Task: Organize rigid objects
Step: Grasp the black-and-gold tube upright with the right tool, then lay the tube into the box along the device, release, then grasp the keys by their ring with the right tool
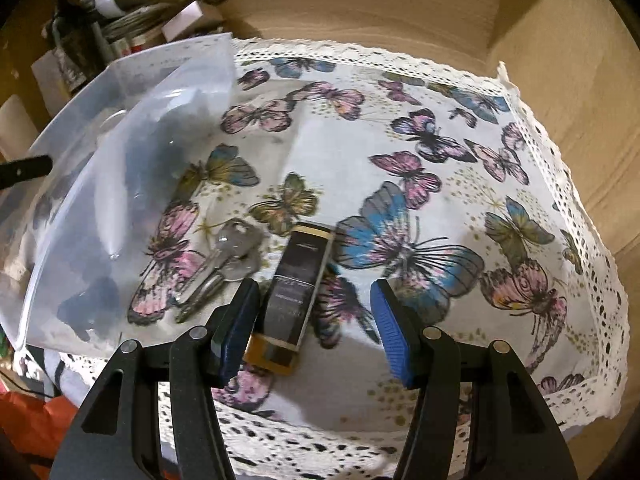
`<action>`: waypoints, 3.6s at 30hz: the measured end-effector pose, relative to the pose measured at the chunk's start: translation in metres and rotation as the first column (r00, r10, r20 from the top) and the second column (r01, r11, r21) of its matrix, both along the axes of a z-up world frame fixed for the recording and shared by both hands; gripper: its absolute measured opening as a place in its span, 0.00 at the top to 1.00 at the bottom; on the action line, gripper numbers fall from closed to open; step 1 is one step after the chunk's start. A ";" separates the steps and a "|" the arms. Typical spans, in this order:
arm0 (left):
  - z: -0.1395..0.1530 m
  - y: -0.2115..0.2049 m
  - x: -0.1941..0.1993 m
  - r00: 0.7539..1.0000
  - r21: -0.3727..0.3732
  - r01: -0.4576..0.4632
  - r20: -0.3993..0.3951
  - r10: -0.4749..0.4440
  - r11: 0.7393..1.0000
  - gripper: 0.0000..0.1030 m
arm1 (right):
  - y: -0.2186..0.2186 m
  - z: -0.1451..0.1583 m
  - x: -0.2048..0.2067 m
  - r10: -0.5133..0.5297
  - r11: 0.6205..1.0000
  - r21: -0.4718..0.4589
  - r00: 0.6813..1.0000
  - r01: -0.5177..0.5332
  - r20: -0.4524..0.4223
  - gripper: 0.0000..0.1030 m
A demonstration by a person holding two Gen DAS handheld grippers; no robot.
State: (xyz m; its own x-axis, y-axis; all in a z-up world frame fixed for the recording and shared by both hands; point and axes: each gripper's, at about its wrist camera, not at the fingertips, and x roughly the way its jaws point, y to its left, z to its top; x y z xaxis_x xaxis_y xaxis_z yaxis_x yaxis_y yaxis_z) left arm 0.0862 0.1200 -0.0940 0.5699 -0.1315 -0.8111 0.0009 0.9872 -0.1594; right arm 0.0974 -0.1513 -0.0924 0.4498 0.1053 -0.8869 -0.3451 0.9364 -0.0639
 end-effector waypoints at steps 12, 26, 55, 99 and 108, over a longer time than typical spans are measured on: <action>0.000 0.000 0.000 1.000 -0.006 -0.002 0.001 0.002 1.000 0.86 | -0.003 0.009 0.009 -0.028 0.998 0.054 0.998 0.025 0.048 0.79; 0.000 0.002 -0.001 1.000 -0.010 -0.002 0.002 0.002 1.000 0.86 | 0.049 0.069 0.014 0.124 0.980 0.129 0.969 -0.154 0.215 0.79; 0.000 0.001 -0.001 1.000 0.000 0.002 0.000 -0.002 1.000 0.86 | 0.151 0.035 0.049 0.379 0.918 0.085 0.921 -0.386 0.093 0.79; 0.000 0.001 -0.001 1.000 0.010 0.005 -0.006 -0.005 1.000 0.86 | 0.043 -0.009 -0.001 0.107 0.994 0.037 0.994 -0.106 -0.028 0.51; 0.000 0.001 0.000 1.000 0.010 0.004 -0.006 -0.004 1.000 0.86 | 0.040 -0.005 -0.003 0.110 0.994 0.021 0.994 -0.111 0.015 0.78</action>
